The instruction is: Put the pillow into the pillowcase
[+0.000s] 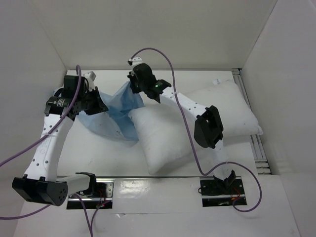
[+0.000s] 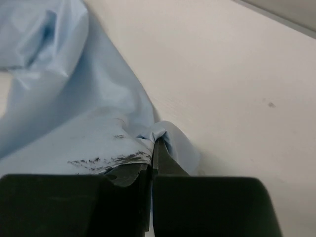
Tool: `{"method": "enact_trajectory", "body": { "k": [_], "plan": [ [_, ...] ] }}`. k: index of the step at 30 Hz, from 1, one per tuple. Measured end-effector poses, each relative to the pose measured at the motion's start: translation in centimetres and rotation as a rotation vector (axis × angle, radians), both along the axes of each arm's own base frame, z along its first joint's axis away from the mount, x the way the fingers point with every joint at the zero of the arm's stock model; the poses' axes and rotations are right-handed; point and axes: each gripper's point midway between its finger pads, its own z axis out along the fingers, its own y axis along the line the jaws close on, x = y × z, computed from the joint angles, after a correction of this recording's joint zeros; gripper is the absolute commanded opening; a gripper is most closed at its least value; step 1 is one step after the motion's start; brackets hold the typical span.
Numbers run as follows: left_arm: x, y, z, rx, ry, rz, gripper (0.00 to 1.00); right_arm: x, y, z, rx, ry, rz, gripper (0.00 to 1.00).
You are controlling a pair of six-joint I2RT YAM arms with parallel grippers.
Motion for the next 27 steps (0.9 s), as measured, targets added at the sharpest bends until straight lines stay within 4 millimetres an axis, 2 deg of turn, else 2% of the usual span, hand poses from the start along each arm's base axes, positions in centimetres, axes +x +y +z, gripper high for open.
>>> {"method": "enact_trajectory", "body": {
  "k": [3,8,9,10,11,12,14,17,20,23,25,27],
  "plan": [
    [0.4,-0.8,0.3,-0.029,-0.014,-0.031,0.00,1.1,0.6,0.8,0.075,0.017,-0.035,0.00],
    [1.2,-2.2,-0.3,-0.047,-0.009,-0.078,0.00,1.8,0.1,-1.4,0.114,0.103,-0.096,0.00],
    [1.3,-2.4,-0.7,-0.047,-0.003,-0.088,0.00,1.8,-0.1,-2.0,0.113,0.120,-0.105,0.06],
    [1.2,-2.6,-1.1,-0.047,0.006,-0.096,0.00,1.7,-0.3,-2.6,0.111,0.138,-0.115,0.42],
    [1.0,-2.7,-1.6,-0.047,0.019,-0.100,0.00,1.6,-0.5,-3.1,0.113,0.154,-0.127,0.58],
    [0.8,-2.7,-2.0,-0.045,0.034,-0.104,0.00,1.6,-0.9,-3.7,0.105,0.162,-0.139,0.69],
    [0.3,-2.7,-2.8,-0.040,0.062,-0.112,0.00,1.7,-2.0,-4.9,0.084,0.190,-0.175,0.82],
    [0.2,-2.9,-3.1,-0.043,0.071,-0.123,0.00,2.1,-4.5,-6.6,0.036,0.233,-0.235,0.85],
    [0.8,-3.3,-2.7,-0.048,0.067,-0.129,0.00,2.2,-7.1,-6.9,0.000,0.266,-0.297,0.85],
    [2.0,-3.6,-2.0,-0.049,0.055,-0.131,0.00,1.2,-9.8,-6.0,-0.025,0.280,-0.333,0.92],
    [2.8,-3.7,-1.5,-0.048,0.040,-0.131,0.00,-0.3,-11.7,-4.8,-0.053,0.272,-0.329,1.00],
    [3.2,-3.7,-1.2,-0.047,0.028,-0.134,0.00,-2.2,-12.7,-2.9,-0.078,0.243,-0.286,1.00]
  ]
}}
